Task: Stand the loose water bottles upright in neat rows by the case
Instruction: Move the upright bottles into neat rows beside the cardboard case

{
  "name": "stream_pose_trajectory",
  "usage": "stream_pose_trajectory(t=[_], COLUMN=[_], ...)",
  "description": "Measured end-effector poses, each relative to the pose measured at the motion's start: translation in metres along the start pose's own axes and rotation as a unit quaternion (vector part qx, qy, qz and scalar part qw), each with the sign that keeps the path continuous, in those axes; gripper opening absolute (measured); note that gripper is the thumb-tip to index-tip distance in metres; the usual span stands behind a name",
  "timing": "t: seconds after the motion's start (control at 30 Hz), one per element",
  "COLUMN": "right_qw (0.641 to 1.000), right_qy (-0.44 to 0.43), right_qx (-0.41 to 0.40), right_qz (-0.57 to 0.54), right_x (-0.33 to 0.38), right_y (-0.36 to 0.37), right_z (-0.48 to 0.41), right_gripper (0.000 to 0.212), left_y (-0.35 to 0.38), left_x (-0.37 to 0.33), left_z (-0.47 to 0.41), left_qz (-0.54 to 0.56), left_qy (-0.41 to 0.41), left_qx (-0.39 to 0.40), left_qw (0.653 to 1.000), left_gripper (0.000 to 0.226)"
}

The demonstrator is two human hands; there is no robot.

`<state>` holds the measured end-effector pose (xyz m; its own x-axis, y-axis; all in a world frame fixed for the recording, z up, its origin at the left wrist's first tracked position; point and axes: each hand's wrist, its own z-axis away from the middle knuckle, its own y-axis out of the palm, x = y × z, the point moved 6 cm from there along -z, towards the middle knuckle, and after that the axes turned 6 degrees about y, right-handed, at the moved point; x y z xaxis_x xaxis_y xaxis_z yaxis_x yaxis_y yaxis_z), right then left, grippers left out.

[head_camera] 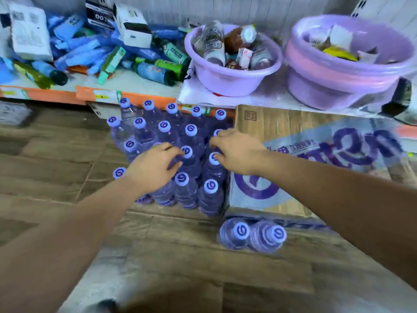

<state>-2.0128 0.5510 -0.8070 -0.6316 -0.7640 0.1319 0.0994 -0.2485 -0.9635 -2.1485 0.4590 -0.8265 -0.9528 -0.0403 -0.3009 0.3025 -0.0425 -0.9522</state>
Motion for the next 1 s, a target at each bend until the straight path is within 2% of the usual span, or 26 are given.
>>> stream_pose_trajectory(t=[0.13, 0.2, 0.3, 0.4, 0.47, 0.57, 0.8, 1.0], right_qw=[0.999, 0.998, 0.997, 0.997, 0.995, 0.992, 0.997, 0.997], right_qy=[-0.032, -0.051, -0.053, -0.036, -0.044, -0.039, -0.021, -0.026], right_qx=[0.003, 0.017, 0.047, 0.067, 0.078, 0.079, 0.06, -0.001], right_qz=[0.005, 0.018, 0.027, 0.009, 0.041, 0.086, 0.035, -0.068], right_x=[0.003, 0.007, 0.013, 0.025, 0.037, 0.049, 0.057, 0.065], right_y=[0.006, 0.02, 0.045, 0.058, 0.063, 0.065, 0.059, 0.035], right_z=[0.028, 0.034, 0.031, 0.028, 0.028, 0.026, 0.041, 0.059], right_gripper=[0.03, 0.033, 0.039, 0.046, 0.049, 0.042, 0.026, 0.022], left_y=[0.029, 0.042, 0.052, 0.05, 0.05, 0.051, 0.049, 0.036], left_x=[-0.018, -0.017, -0.012, -0.012, -0.016, -0.019, -0.021, -0.028], left_z=[0.011, 0.008, 0.003, 0.003, 0.008, 0.02, 0.042, 0.06], left_qz=[0.002, -0.048, -0.111, -0.116, -0.119, -0.134, -0.119, -0.098], left_qy=[-0.056, -0.034, -0.009, 0.004, 0.009, 0.014, 0.008, 0.016], left_qx=[0.092, 0.143, 0.178, 0.168, 0.164, 0.162, 0.137, 0.133], left_qw=[0.994, 0.988, 0.978, 0.979, 0.979, 0.977, 0.983, 0.986], left_gripper=[0.04, 0.047, 0.051, 0.042, 0.039, 0.038, 0.036, 0.038])
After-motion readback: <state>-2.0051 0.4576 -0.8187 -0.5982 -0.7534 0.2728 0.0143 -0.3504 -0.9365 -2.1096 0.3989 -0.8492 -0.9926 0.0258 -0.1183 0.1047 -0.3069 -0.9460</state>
